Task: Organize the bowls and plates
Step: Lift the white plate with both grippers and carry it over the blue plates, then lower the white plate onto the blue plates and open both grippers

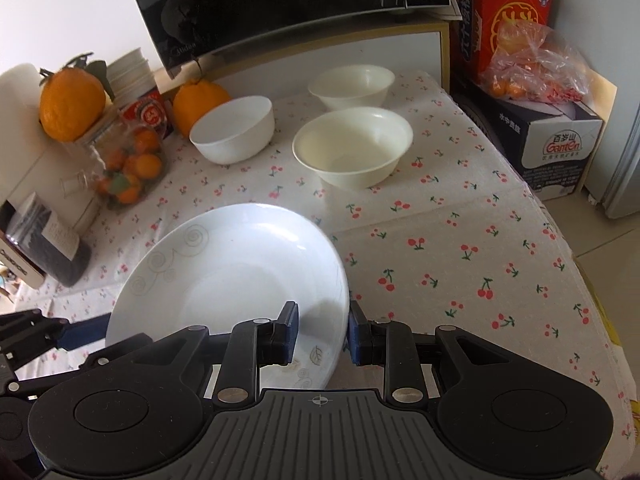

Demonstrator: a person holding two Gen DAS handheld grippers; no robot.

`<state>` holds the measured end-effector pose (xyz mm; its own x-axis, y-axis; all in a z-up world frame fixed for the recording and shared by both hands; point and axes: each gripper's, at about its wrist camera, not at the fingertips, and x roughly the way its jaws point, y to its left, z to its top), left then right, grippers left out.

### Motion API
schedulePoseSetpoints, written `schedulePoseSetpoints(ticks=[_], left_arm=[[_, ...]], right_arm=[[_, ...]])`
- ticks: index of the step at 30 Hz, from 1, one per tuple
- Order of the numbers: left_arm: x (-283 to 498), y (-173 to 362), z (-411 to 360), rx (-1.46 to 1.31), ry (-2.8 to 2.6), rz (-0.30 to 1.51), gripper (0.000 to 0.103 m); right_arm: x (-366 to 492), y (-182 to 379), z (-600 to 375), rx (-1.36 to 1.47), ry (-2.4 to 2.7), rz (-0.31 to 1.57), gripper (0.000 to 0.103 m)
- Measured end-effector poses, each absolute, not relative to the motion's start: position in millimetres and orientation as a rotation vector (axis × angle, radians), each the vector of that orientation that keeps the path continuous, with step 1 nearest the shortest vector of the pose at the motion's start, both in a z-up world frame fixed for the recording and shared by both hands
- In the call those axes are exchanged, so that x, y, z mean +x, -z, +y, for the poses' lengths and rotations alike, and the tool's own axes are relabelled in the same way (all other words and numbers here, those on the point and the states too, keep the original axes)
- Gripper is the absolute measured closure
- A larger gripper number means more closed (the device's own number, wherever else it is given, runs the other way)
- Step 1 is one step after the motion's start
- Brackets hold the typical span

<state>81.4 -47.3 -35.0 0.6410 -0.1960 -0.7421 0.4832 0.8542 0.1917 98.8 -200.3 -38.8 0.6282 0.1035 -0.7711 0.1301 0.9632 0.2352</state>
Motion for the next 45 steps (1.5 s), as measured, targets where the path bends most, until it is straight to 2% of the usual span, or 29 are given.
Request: schedulePoseSetpoints(ticks=[5, 7, 8, 15, 21, 45], left_arm=[[77, 38, -54, 0.462, 0.403, 0.766, 0.074], [76, 36, -54, 0.432, 0.462, 0.774, 0.083], [76, 35, -55, 0.409, 0.491, 0.788, 0.084], [64, 40, -74, 0.464, 0.544, 0.773, 0.083], [70, 36, -65, 0.404, 0.502, 0.781, 0.079], [88, 29, -41, 0.300, 0.341, 0.773, 0.077]], right_arm=[[96, 30, -191, 0.199, 0.007, 0.849, 0.078], [95, 28, -189, 0.190, -0.009, 0.839, 0.078], [96, 28, -188, 0.195, -0.019, 0.844, 0.078], [95, 32, -186, 0.173, -0.022, 0.863, 0.079], [94, 32, -188, 0.180, -0.028, 0.869, 0.081], [95, 32, -189, 0.156, -0.041, 0.928, 0.081]])
